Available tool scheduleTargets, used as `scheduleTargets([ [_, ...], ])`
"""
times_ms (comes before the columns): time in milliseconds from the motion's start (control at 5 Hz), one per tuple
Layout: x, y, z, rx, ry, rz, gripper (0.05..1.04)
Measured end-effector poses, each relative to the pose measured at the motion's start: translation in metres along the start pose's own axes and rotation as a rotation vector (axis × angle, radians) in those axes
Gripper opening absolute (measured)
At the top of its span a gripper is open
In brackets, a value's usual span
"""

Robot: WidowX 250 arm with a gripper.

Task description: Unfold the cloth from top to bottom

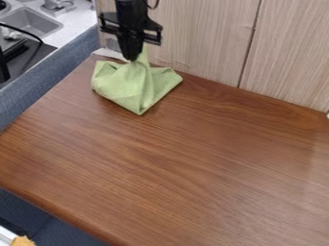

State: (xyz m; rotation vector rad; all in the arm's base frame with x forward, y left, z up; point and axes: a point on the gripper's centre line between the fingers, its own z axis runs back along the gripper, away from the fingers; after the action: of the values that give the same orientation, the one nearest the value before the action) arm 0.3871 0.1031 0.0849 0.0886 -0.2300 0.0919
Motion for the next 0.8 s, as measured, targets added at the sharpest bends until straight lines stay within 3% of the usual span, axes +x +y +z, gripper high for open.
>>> scheduleTargets([
  [400,-0.044,0.005,0.027,0.004,-0.017,0.023,0.052],
  [600,-0.080,0.004,0.037,0.036,-0.017,0.027,0.052],
  [800,-0.120,0.008,0.033,0.053,0.009,0.046,0.052],
])
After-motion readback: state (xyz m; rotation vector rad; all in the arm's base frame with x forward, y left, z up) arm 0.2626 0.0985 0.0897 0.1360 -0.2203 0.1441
